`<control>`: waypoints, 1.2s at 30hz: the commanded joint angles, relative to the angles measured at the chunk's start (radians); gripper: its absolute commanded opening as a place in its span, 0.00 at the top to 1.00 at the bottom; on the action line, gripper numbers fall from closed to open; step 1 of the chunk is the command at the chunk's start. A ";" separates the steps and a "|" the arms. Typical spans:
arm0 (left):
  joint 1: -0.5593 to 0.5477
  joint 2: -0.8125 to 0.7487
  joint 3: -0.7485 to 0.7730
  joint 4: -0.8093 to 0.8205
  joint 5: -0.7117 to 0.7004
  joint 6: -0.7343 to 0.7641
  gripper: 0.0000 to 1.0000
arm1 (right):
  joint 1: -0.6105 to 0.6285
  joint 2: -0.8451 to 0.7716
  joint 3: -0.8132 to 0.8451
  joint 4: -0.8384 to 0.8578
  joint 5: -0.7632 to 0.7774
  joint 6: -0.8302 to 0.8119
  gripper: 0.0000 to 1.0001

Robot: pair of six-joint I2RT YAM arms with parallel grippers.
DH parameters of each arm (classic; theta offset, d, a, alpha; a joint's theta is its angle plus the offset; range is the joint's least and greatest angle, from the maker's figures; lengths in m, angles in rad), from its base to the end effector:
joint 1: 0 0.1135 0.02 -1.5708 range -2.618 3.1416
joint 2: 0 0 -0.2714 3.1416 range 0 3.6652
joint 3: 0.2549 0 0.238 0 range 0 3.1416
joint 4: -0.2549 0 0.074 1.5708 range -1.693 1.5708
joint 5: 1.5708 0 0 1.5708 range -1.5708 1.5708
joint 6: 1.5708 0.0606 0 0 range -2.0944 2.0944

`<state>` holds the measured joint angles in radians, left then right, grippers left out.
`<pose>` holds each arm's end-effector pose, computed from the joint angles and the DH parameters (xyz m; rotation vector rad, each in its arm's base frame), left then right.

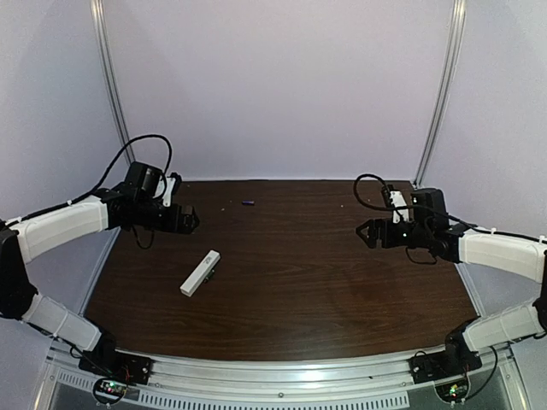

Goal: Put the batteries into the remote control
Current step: Pick up the remote control from the center of the board.

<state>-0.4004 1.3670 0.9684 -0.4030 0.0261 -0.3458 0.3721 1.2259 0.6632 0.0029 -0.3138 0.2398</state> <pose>0.2703 -0.1161 0.2485 0.0784 2.4055 -0.3843 0.2416 0.1144 0.2269 -0.3332 2.1538 0.6895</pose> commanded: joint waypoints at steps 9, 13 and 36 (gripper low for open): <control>-0.078 -0.089 0.006 -0.328 -0.008 0.091 0.03 | 0.007 -0.004 0.043 -0.048 0.005 0.024 0.00; -0.150 -0.048 0.031 -0.401 -0.047 0.065 0.02 | 0.006 0.005 0.066 -0.060 0.028 0.075 0.00; -0.205 0.199 0.046 -0.429 -0.063 0.065 0.42 | 0.005 0.022 0.080 -0.058 -0.046 0.020 0.00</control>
<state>-0.5999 1.5398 0.9932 -0.8391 -0.0399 -0.2890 0.3737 1.2442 0.7231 -0.0666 -0.3408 0.2687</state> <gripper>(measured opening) 0.603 0.994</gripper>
